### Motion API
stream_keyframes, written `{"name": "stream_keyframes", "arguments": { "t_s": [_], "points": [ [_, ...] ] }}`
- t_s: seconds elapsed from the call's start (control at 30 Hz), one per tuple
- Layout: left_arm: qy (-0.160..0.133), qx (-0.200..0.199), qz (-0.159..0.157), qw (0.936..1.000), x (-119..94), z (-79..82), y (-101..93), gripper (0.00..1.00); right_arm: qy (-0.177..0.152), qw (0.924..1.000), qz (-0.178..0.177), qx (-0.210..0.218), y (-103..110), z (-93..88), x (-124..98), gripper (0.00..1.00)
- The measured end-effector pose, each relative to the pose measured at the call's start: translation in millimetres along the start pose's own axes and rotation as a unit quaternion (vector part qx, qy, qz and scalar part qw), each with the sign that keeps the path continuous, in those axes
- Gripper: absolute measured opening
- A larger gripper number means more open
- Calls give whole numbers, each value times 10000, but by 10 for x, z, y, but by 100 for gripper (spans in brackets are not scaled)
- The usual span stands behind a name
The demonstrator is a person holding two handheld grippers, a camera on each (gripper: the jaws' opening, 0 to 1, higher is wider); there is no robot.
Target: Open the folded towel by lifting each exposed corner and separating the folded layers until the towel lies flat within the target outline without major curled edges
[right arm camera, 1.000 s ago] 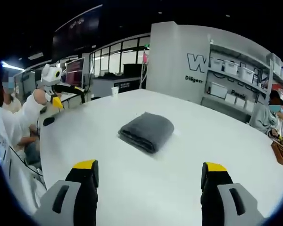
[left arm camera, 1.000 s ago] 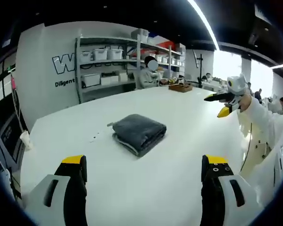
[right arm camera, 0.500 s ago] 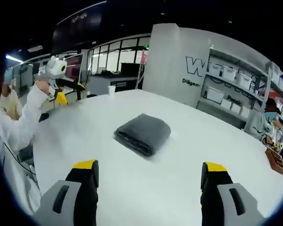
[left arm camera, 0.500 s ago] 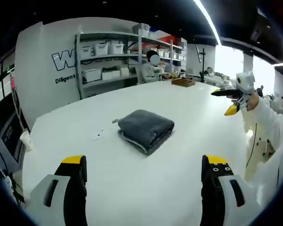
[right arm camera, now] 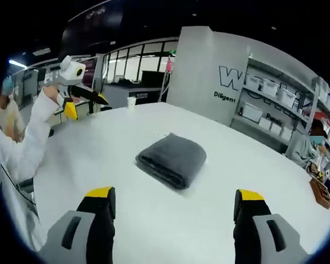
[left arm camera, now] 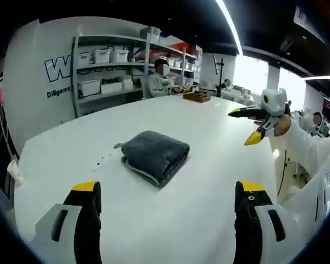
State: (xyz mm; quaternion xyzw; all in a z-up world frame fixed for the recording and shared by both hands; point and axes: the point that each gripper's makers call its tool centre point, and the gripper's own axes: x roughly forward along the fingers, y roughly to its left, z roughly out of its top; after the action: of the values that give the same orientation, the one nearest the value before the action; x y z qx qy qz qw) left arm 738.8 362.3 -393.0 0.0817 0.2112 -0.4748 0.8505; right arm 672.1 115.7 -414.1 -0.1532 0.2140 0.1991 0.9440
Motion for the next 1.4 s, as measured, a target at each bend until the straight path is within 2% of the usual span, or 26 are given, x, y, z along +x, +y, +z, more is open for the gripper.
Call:
{"name": "stream_keyframes", "arguments": {
  "t_s": [0.17,0.23,0.43,0.67,0.77,0.9,1.17,1.4],
  "points": [
    [-9,32,-168,9999,-35,-20,-58,100,-103,9990,-43,-444,120,113,273,86],
    [-35,6,-193,9998,-79,-39,-61,100,-200,9978,-67,-633,247,173,523,85],
    [3,62,139,9999,-148,-51,25,100,-346,9911,-66,-1287,489,264,1046,80],
    [-96,64,125,9999,-212,-49,4,100,-485,9844,178,-1684,785,262,1574,61],
    [-150,38,147,9998,-235,-34,30,100,-502,9780,68,-2021,809,245,1743,56],
    [-150,22,220,9996,-247,-38,73,100,-594,9699,-124,-2360,792,246,1885,47],
    [-168,-49,278,9995,-250,-46,121,100,-541,9615,-241,-2684,814,103,2101,33],
    [-89,-75,283,9995,-170,-78,113,99,-644,9592,-229,-2742,869,69,2211,22]
  ]
}}
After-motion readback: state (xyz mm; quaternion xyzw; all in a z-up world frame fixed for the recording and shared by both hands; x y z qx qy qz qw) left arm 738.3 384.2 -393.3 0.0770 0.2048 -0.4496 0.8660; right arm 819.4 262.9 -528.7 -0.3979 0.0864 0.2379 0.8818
